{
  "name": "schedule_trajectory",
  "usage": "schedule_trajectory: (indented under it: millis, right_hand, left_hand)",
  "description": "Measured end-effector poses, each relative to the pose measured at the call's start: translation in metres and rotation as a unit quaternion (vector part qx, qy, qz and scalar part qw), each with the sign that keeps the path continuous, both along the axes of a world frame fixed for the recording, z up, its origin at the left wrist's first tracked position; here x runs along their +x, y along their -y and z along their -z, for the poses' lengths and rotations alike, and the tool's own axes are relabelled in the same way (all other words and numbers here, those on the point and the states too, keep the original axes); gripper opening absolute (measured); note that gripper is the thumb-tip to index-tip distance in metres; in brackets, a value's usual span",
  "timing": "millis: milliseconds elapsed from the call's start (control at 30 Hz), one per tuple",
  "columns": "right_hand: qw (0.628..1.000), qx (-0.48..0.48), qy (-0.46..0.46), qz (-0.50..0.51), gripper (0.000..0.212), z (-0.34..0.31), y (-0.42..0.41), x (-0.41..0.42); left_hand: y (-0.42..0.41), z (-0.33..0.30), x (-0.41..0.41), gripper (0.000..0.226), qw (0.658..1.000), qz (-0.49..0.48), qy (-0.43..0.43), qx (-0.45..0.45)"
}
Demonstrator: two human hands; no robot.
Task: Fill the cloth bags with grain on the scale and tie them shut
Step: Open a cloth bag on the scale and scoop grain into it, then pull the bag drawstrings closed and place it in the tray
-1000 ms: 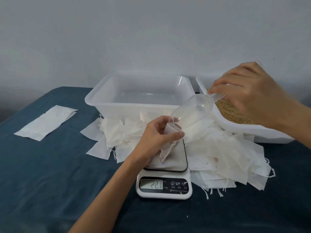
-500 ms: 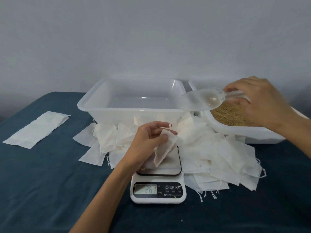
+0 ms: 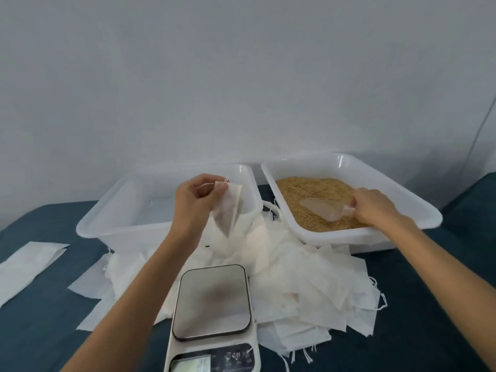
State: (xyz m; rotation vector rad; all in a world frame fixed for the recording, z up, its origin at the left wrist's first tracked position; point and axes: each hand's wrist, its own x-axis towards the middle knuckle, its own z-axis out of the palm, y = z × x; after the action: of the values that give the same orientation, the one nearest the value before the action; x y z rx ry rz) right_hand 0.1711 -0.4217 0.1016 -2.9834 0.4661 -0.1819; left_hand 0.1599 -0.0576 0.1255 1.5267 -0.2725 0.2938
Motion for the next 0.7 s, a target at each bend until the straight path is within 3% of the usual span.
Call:
schedule_trajectory:
  millis: [100, 233, 533, 600, 700]
  right_hand:
    - [1.0, -0.022, -0.006, 0.004, 0.019, 0.006, 0.0, 0.003]
    - [0.999, -0.038, 0.006, 0.015, 0.017, 0.008, -0.001, 0.003]
    - [0.999, -0.025, 0.026, 0.007, 0.016, 0.005, -0.006, -0.005]
    - [0.997, -0.022, 0.073, -0.01, 0.018, 0.002, -0.013, -0.009]
    - [0.964, 0.052, 0.242, -0.1, 0.02, -0.005, -0.037, -0.027]
  left_hand:
    - [0.005, -0.012, 0.043, 0.017, 0.997, -0.043, 0.004, 0.06]
    - [0.011, -0.004, 0.086, 0.009, 0.977, -0.083, -0.057, 0.188]
    - [0.004, 0.019, 0.094, 0.008, 0.892, -0.009, -0.142, 0.429]
    - [0.003, 0.021, 0.091, 0.005, 0.878, 0.006, -0.139, 0.458]
    - [0.002, 0.022, 0.085, 0.009, 0.878, -0.008, -0.114, 0.466]
